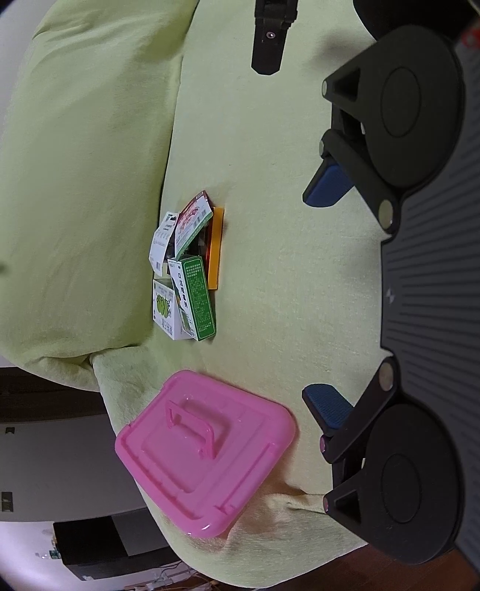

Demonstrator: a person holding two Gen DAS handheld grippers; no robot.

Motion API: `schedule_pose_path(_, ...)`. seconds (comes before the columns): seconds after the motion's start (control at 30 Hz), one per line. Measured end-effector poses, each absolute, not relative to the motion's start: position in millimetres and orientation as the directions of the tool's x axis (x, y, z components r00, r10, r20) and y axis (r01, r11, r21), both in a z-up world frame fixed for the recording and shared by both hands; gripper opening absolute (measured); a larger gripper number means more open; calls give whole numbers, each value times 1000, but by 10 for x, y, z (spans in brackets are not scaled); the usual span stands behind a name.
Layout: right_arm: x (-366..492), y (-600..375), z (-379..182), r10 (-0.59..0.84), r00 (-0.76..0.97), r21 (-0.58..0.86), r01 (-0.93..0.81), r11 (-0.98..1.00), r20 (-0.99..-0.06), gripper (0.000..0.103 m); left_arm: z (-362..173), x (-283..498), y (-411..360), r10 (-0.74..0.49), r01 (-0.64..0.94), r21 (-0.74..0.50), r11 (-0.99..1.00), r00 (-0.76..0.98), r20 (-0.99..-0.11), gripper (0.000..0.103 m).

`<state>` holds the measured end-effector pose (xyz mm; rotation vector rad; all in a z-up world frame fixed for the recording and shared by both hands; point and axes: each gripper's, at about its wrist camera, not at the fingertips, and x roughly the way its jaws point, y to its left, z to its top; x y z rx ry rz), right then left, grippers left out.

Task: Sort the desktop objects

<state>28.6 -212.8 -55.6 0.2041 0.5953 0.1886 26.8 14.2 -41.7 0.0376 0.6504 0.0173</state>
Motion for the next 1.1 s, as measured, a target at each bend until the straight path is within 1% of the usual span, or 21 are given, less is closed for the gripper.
schedule_pose_path(0.73, 279, -2138, -569, 233, 810, 239, -119, 964, -539, 102, -415, 250, 166, 29, -10, 34, 999, 797, -604, 102)
schedule_pose_path(1.1, 279, -2158, -570, 239, 807, 250, -117, 961, -540, 102, -412, 244, 139, 40, -10, 53, 999, 798, -602, 102)
